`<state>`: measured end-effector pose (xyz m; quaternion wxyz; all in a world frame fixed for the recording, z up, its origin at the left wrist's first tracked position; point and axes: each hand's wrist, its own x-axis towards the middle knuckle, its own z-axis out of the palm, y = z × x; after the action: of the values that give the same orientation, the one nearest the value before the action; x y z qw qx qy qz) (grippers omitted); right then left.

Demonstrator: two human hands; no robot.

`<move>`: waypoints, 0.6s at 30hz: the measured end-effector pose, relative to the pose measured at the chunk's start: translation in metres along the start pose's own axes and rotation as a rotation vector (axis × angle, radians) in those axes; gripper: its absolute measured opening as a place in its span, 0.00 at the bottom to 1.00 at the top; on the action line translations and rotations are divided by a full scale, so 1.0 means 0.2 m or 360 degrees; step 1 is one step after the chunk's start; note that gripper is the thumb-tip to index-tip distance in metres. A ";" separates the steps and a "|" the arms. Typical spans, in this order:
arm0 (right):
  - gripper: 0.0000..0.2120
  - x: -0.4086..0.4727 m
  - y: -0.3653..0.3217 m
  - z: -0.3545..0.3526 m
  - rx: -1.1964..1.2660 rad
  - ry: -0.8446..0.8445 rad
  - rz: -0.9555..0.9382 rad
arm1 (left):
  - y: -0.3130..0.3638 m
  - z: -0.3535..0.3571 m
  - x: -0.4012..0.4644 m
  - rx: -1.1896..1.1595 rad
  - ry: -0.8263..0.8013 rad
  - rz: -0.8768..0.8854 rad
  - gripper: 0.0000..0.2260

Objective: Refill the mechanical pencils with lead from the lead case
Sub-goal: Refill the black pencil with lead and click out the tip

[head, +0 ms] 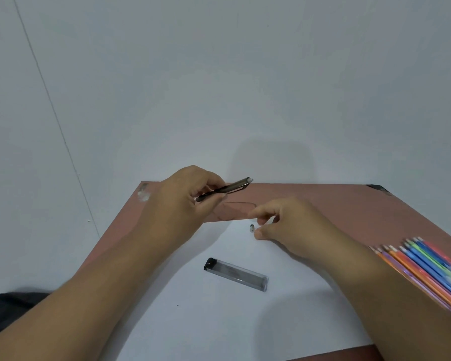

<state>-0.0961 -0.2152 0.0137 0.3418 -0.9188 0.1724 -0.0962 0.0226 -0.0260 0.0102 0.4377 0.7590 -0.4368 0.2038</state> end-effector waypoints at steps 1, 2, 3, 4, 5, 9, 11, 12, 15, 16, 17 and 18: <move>0.14 0.00 0.00 0.00 0.0027 0.0004 0.0007 | 0.00 0.00 0.00 -0.0008 0.0000 -0.0008 0.08; 0.14 0.01 0.01 0.00 0.0043 0.0012 0.0002 | 0.00 0.00 0.00 -0.0009 0.0002 -0.0011 0.08; 0.14 0.01 0.01 0.00 0.0045 0.0018 -0.0012 | -0.01 0.00 0.00 -0.0001 0.0002 -0.0011 0.08; 0.13 0.02 0.02 0.01 0.0039 0.0020 -0.0027 | -0.01 0.00 0.00 0.0004 0.0001 -0.0012 0.08; 0.12 0.02 0.02 0.02 0.0045 0.0024 -0.0040 | -0.01 0.00 0.00 0.0002 -0.0001 -0.0016 0.08; 0.06 0.02 0.02 0.03 0.0024 0.0061 -0.0071 | -0.01 0.00 0.00 -0.0003 -0.0021 -0.0044 0.09; 0.07 0.02 0.02 0.03 0.0013 0.0103 -0.0082 | -0.01 0.00 0.00 0.0007 -0.0036 -0.0053 0.08; 0.07 0.02 0.01 0.03 0.0063 0.0146 -0.0079 | -0.01 -0.01 0.00 0.0011 -0.0037 -0.0053 0.08; 0.08 0.01 -0.03 0.00 0.0493 0.0342 -0.0092 | -0.01 -0.01 0.00 0.0021 -0.0032 -0.0053 0.10; 0.08 0.00 -0.05 -0.01 0.0654 0.0398 -0.0132 | -0.01 -0.01 0.00 0.0024 -0.0032 -0.0051 0.09; 0.08 -0.01 -0.07 -0.03 0.0812 0.0439 -0.0180 | -0.02 -0.01 0.01 0.0027 -0.0031 -0.0048 0.09; 0.08 -0.02 -0.09 -0.04 0.0970 0.0463 -0.0228 | -0.02 -0.01 0.01 0.0031 -0.0028 -0.0045 0.09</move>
<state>-0.0982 -0.2055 0.0309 0.5648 -0.7609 0.1178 -0.2970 0.0264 -0.0246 0.0098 0.4293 0.7711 -0.4278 0.1951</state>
